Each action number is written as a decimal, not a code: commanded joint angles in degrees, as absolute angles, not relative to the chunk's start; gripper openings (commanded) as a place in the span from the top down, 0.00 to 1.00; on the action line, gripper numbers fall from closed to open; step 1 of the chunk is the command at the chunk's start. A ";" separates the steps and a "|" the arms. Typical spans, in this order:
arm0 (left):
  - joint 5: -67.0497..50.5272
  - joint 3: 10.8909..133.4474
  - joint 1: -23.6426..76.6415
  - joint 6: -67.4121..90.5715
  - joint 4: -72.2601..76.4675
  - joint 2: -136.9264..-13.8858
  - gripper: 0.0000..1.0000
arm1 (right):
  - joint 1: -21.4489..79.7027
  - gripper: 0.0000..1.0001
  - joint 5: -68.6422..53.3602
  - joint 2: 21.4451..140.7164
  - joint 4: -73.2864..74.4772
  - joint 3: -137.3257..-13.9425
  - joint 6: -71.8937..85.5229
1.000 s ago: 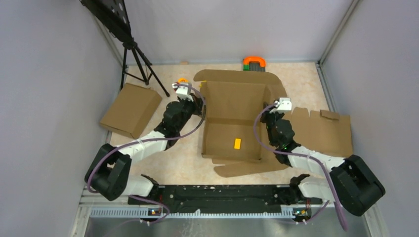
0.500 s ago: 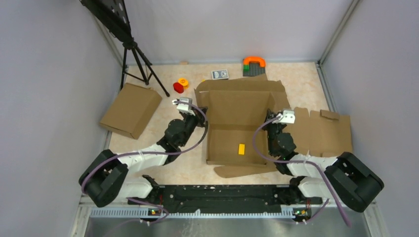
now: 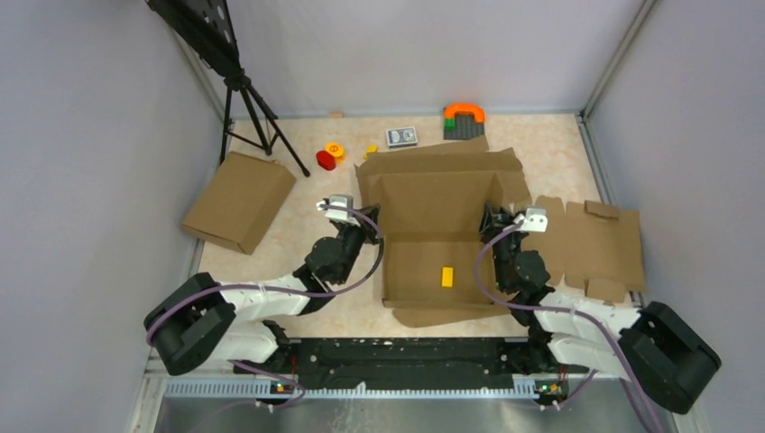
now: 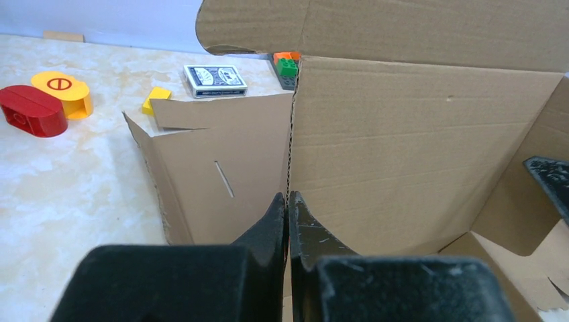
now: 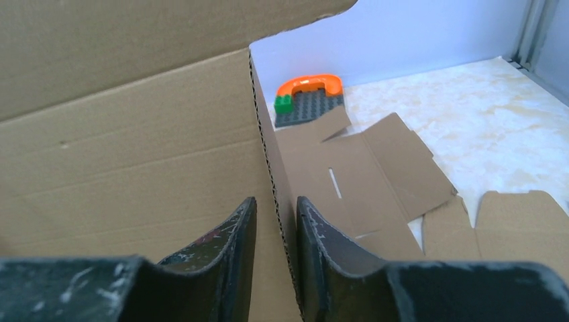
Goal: Fold the paper box
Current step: Close the paper box at the center of the board.
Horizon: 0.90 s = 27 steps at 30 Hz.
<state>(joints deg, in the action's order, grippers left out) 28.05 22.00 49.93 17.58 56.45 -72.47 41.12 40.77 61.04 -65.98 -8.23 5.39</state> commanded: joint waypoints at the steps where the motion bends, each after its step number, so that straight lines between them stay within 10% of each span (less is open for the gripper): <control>1: 28.13 19.60 51.22 15.24 60.28 -71.99 1.00 | 42.20 0.70 37.20 52.21 -54.89 -9.30 9.74; 11: 27.20 19.29 52.19 8.78 61.27 -71.76 1.00 | 42.11 0.27 40.73 36.94 -15.03 -21.70 14.69; 27: 26.22 19.60 53.17 5.24 61.77 -72.16 1.00 | 41.93 0.26 15.82 41.95 26.85 -63.10 -2.18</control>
<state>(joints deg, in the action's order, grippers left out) 26.94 19.94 52.69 7.18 60.49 -72.47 41.50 28.29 38.48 18.04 -51.31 8.40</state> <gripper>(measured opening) 0.002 0.742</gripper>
